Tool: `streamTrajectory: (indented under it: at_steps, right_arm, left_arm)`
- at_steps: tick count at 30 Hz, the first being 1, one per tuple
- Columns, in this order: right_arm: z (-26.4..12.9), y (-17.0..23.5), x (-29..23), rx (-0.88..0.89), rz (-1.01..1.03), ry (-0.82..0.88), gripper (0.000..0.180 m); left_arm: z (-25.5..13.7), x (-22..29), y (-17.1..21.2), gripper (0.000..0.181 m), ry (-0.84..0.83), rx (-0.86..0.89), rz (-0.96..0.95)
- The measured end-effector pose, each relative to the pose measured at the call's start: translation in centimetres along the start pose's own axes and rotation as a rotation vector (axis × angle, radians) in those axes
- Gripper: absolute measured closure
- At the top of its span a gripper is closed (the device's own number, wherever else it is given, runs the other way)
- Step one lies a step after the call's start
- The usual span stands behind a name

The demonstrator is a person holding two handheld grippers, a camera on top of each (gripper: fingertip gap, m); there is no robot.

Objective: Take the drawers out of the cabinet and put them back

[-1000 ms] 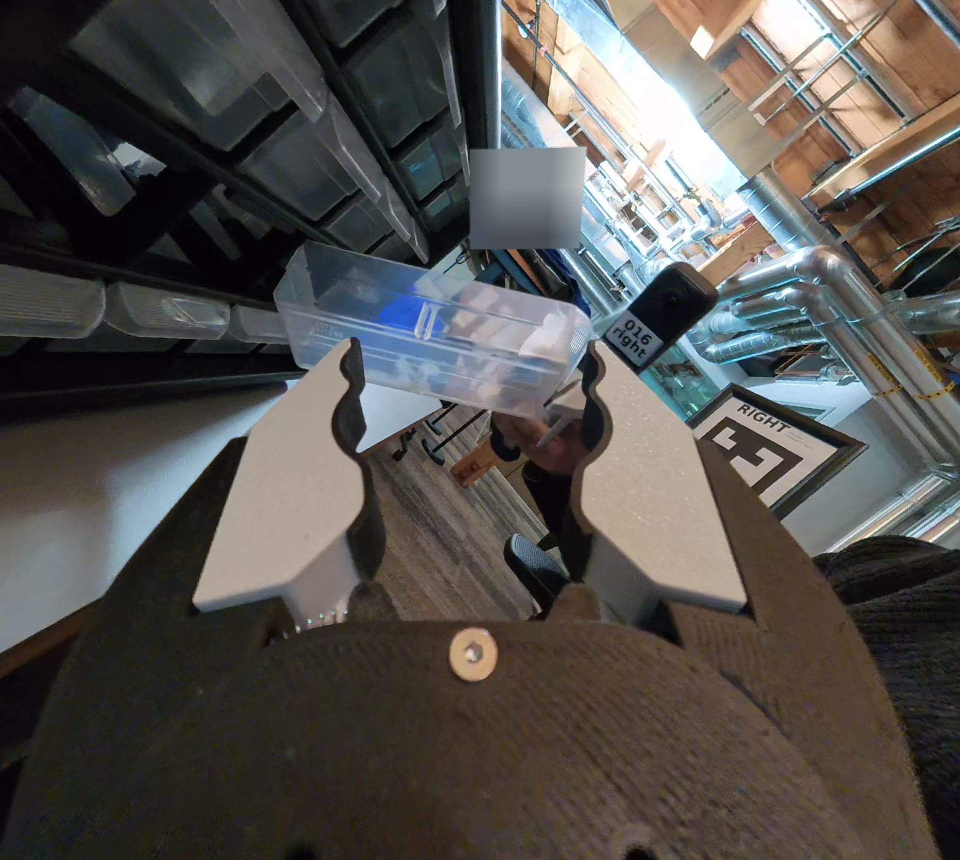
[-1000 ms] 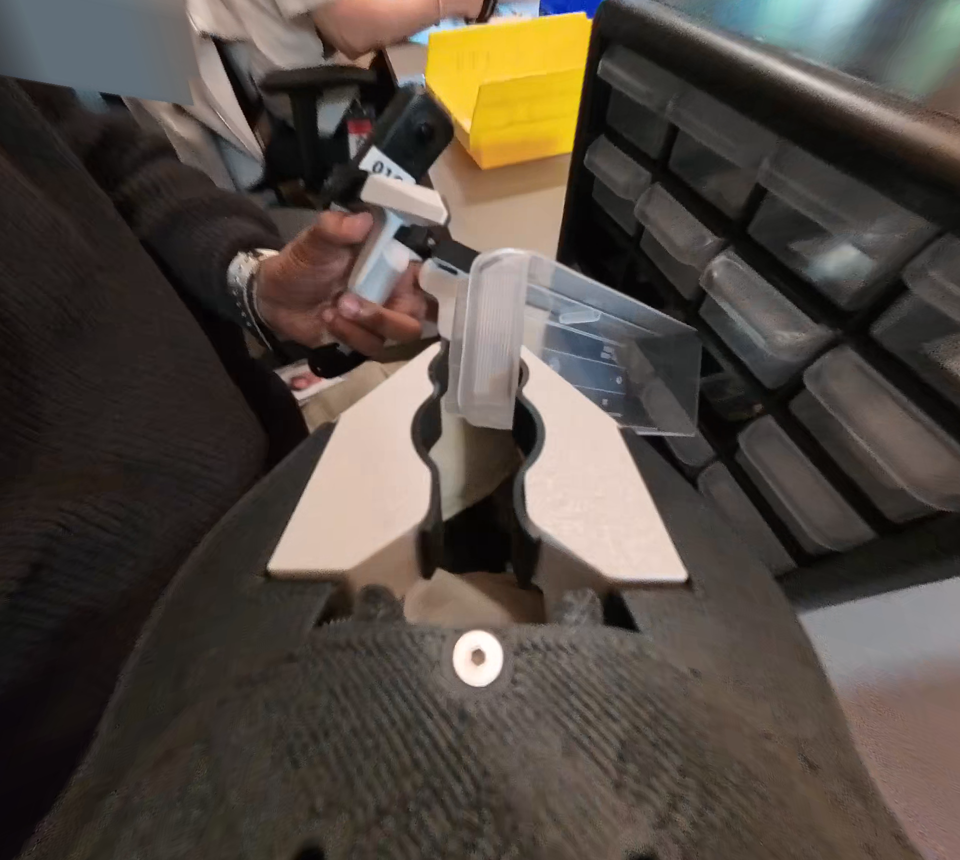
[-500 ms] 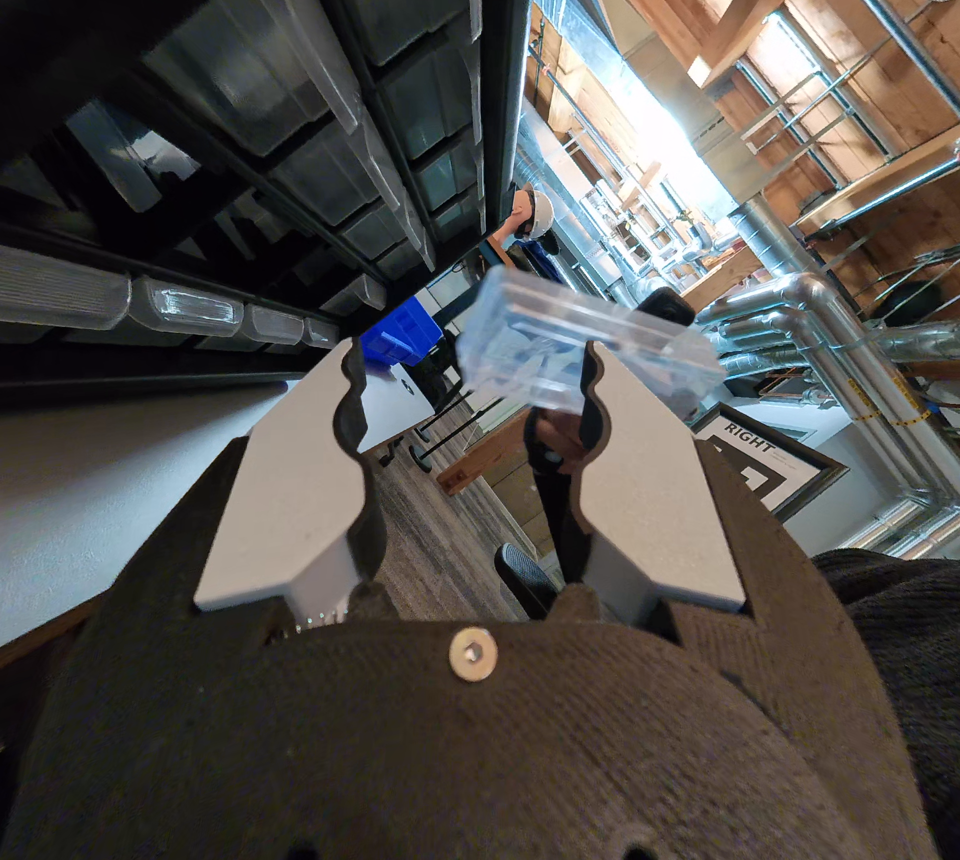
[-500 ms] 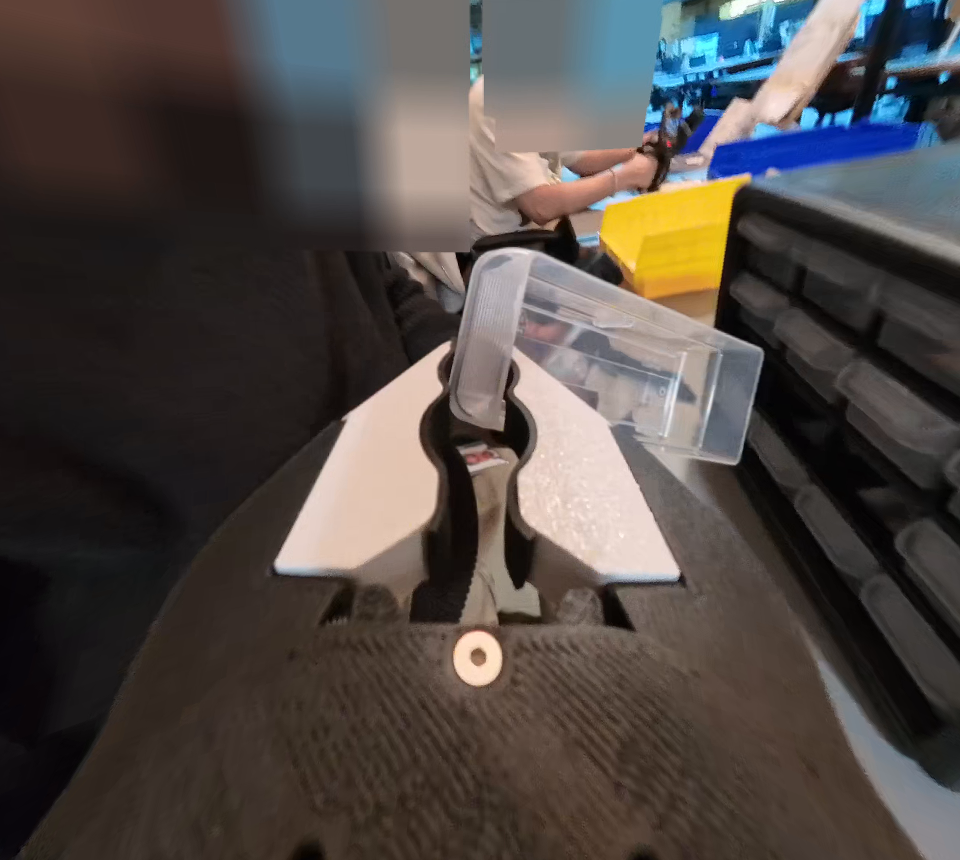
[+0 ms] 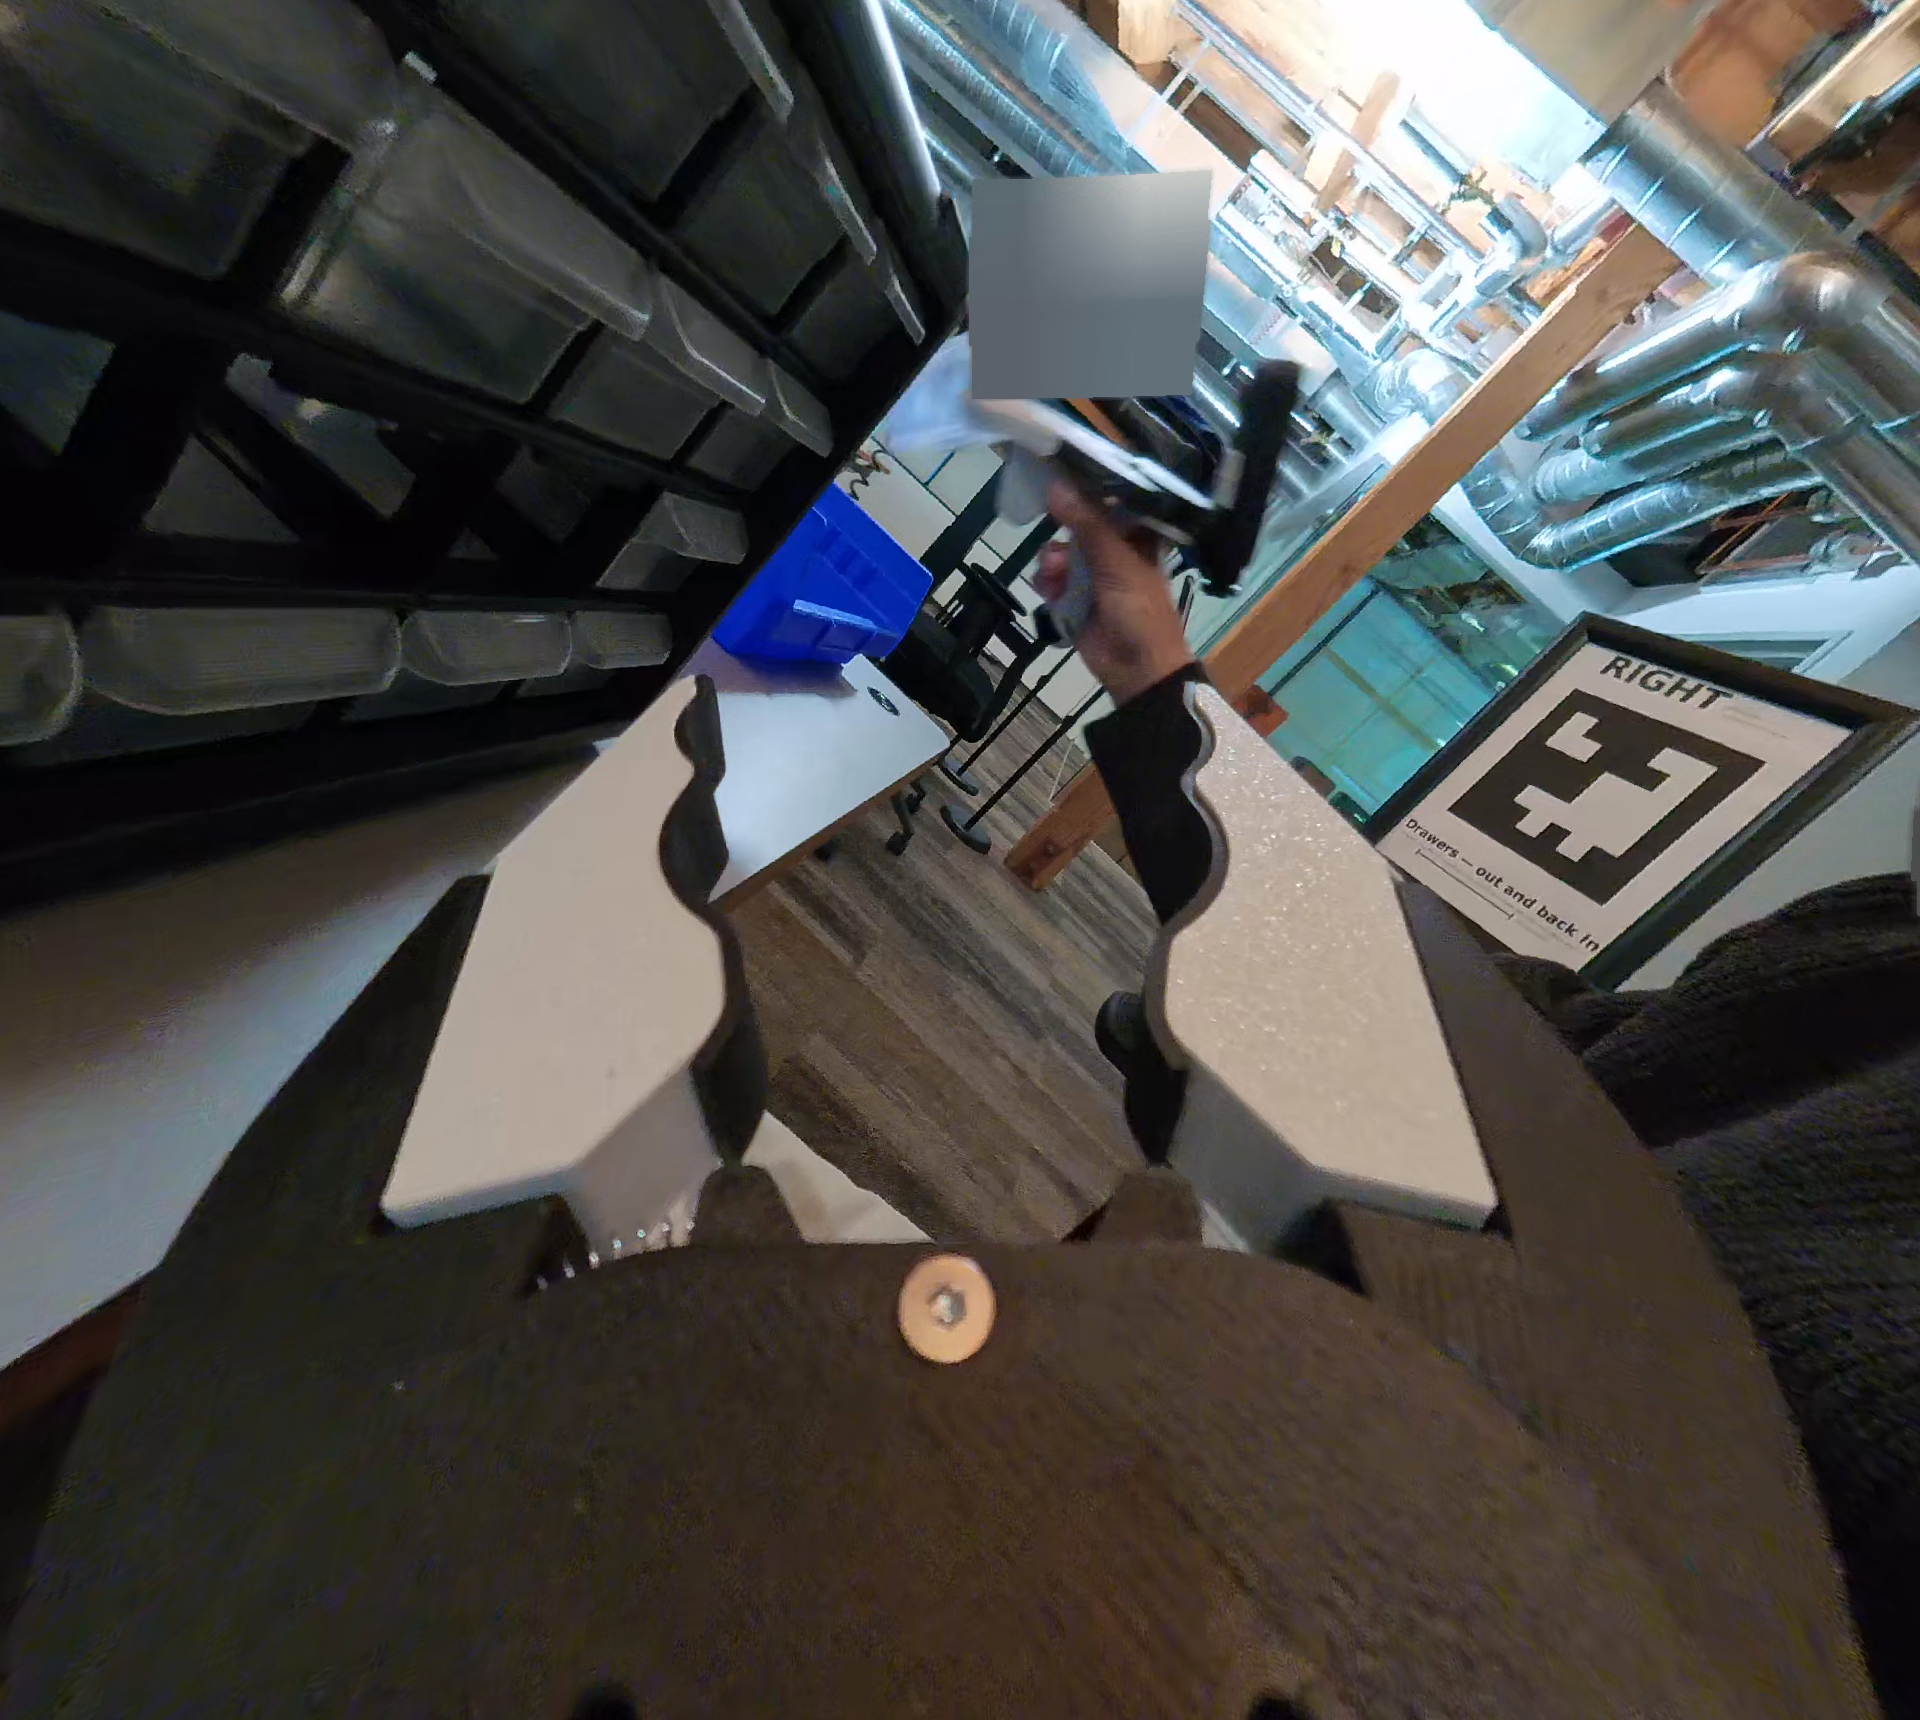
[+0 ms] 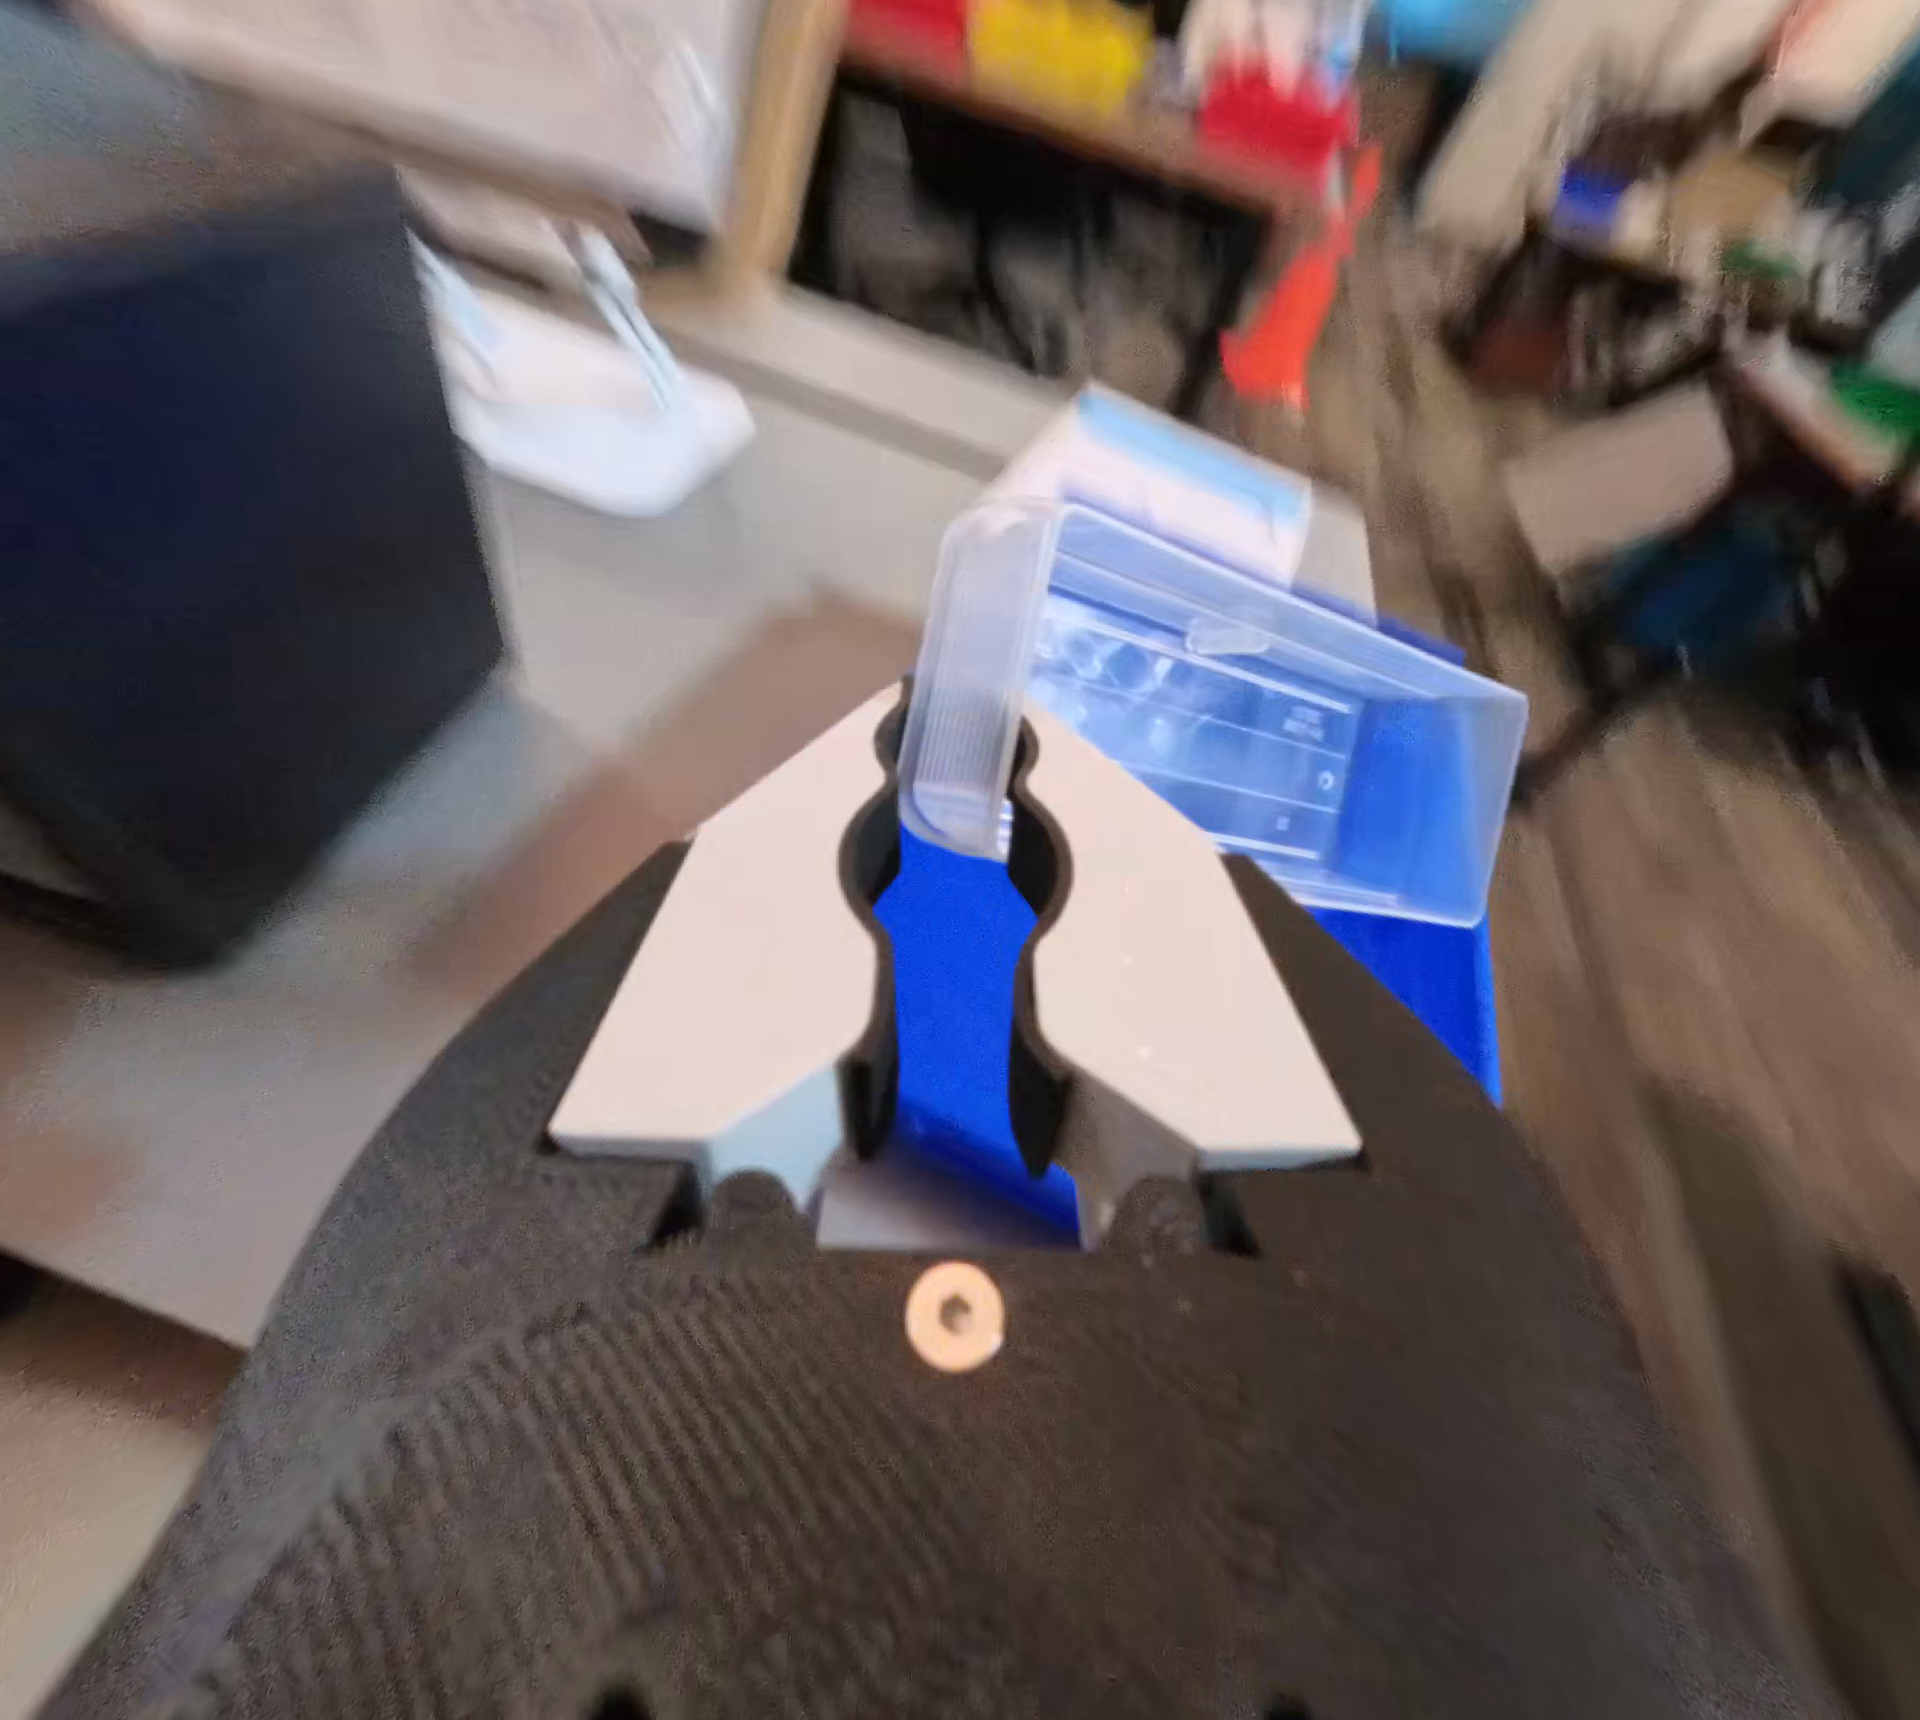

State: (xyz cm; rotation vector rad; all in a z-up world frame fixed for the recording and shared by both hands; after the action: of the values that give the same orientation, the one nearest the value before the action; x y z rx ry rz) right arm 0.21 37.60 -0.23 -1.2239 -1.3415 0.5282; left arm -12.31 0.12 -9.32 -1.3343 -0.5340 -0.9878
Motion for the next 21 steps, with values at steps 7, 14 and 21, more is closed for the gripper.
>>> streamTrajectory:
  at_steps: [7,14,21]
  right_arm:
    - [9.5,11.7,-0.7,-0.603,0.043,-0.011,0.166]
    - [13.0,13.1,-0.1,-0.702,0.083,0.001,0.165]
    - [13.5,13.0,-0.7,-0.652,0.148,-0.051,0.148]
  left_arm:
    - [0.4,-0.2,0.5,0.096,-0.020,-0.030,0.041]
    - [0.6,-0.8,0.9,0.096,-0.031,-0.045,0.015]
    - [0.8,-1.0,1.0,0.096,-0.029,-0.052,-0.018]
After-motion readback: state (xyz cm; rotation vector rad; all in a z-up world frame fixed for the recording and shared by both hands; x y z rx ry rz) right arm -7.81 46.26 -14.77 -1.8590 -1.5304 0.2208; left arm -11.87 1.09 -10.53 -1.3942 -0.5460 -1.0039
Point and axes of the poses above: each gripper's, where its closed fingertips meet, z out along the fingers, y out of its underside, x = y × z across the jaws, the point moved 5 cm from there along -z, back along the fingers, and after that the axes turned 13 degrees about -z, right-handed, at the moved point
